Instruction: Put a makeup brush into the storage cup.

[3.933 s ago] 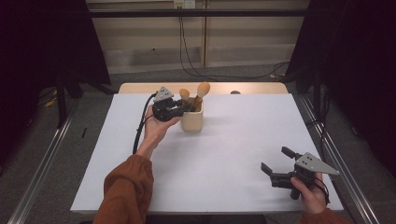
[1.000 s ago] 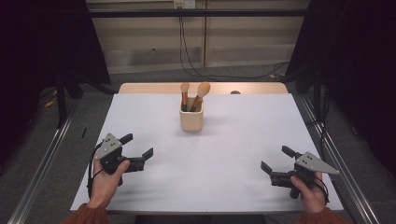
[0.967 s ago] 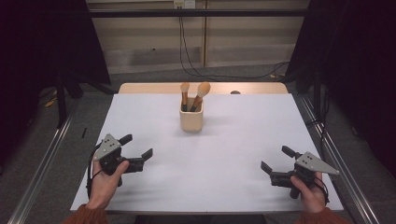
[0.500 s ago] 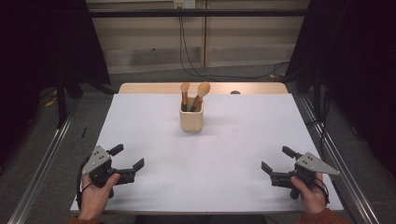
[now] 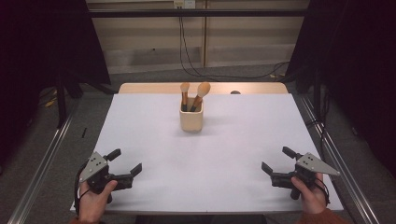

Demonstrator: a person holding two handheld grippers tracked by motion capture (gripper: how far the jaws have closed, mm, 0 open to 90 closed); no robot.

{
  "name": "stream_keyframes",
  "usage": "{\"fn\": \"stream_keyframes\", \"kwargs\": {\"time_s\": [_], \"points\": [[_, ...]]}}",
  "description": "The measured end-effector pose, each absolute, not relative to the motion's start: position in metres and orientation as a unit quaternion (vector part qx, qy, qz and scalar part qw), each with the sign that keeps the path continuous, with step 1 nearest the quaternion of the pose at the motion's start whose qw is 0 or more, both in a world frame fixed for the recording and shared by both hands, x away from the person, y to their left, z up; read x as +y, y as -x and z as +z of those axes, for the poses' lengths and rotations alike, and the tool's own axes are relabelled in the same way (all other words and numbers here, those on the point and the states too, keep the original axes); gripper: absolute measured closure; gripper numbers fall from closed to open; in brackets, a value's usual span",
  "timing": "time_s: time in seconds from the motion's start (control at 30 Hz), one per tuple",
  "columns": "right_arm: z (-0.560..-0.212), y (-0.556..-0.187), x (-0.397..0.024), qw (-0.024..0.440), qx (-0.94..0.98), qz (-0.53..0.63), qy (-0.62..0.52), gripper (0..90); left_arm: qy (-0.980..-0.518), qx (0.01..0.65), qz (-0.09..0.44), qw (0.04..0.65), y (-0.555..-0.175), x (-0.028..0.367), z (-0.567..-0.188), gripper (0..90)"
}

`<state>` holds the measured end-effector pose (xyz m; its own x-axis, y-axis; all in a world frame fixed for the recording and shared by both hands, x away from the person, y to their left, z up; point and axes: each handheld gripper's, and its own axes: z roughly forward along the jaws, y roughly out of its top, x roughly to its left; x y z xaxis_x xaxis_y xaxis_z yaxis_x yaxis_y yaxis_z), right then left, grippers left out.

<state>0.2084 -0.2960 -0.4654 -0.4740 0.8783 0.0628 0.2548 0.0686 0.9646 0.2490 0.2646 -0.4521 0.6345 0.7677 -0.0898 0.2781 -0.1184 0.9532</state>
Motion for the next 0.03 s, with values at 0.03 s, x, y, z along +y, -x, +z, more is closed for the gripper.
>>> {"fn": "stream_keyframes", "kwargs": {"time_s": [0.03], "points": [[-0.4654, -0.2082, -0.2958, 0.290, 0.668, 0.537, -0.425, 0.0, -0.714, 0.366, 0.219, 0.555, -0.2487, 0.2646, -0.4520, 2.4]]}}
